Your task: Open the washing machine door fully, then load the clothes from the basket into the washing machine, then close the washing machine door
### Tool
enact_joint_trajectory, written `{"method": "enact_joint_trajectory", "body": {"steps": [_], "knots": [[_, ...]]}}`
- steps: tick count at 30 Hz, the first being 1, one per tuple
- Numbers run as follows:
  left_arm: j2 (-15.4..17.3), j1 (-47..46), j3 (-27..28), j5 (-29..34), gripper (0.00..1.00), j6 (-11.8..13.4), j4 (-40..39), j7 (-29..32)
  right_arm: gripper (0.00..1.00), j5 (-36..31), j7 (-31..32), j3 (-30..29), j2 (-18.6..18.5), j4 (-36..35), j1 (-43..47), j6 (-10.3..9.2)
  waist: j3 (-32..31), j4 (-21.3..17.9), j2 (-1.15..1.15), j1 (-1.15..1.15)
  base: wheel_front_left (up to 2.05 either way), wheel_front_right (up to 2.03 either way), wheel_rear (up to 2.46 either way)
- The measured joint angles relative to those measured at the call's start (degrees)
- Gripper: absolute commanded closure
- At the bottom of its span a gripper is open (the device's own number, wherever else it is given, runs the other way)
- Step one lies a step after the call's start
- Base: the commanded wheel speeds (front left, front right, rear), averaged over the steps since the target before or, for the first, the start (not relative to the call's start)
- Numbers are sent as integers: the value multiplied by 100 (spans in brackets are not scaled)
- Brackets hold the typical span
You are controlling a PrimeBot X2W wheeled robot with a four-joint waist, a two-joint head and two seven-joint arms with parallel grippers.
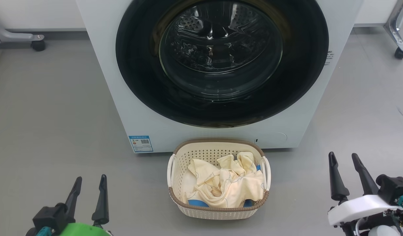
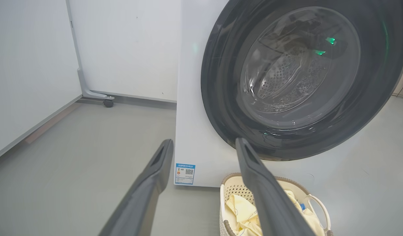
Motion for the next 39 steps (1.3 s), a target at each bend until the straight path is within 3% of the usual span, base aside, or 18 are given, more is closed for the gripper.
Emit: {"method": "enact_joint_trajectory", "body": {"steps": [7,39], "knots": [[-3,1,-10,554,0,0,-45,-113,0,-545,-89,-3,-52,155,131,0,-21,3,0,0,0,0,0],[-91,5,122,560,0,-1,12,-114,0,-575,-90,-26,49,298,182,0,1,-1,0,0,10,10,-21]]}}
